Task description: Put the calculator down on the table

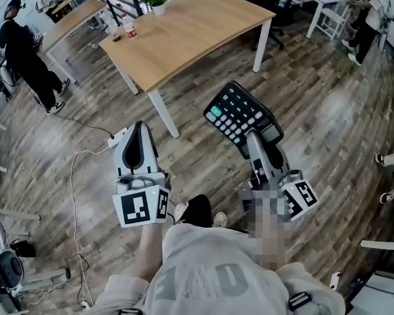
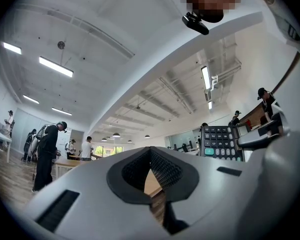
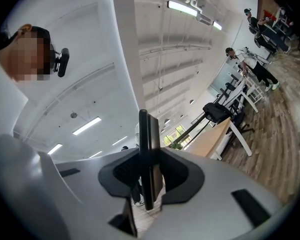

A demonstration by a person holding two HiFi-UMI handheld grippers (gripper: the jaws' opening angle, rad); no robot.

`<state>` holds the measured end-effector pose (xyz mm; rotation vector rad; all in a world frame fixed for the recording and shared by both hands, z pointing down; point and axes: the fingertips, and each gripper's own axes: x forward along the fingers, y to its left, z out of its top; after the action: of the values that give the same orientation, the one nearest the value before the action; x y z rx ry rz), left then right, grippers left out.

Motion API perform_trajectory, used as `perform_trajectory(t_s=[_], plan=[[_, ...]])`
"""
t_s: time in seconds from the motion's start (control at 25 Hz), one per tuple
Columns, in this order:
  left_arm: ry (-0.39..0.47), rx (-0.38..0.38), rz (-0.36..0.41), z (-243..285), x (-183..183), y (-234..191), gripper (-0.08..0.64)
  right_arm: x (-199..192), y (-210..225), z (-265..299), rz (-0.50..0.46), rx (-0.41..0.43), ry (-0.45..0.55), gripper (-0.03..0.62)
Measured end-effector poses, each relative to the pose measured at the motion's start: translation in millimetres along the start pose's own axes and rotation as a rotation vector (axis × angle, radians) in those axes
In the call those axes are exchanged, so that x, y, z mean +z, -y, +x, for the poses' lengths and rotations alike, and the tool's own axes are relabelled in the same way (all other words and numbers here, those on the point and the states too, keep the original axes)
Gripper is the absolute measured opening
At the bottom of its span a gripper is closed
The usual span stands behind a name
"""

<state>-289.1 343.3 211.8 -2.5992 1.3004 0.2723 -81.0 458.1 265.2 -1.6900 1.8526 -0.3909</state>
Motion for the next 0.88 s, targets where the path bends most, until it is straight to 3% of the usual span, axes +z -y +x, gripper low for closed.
perform_trajectory(t_s=[0.2, 0.32, 0.88], plan=[[0.004, 0.015, -0.021, 11.6, -14.2, -6.7, 0.008, 1.1, 6.4, 10.4, -0.022, 0.012, 0.003, 0.103], [0.06, 0.014, -0.025, 33.1, -20.5, -12.1, 0.008, 0.3, 16.1, 25.7, -0.029, 0.015, 0.012, 0.103], [0.042, -0.059, -0.097, 206.7, -83.0, -25.7, 0.008, 22.4, 106.4, 154.7, -0.072, -0.082, -0.007, 0.103]])
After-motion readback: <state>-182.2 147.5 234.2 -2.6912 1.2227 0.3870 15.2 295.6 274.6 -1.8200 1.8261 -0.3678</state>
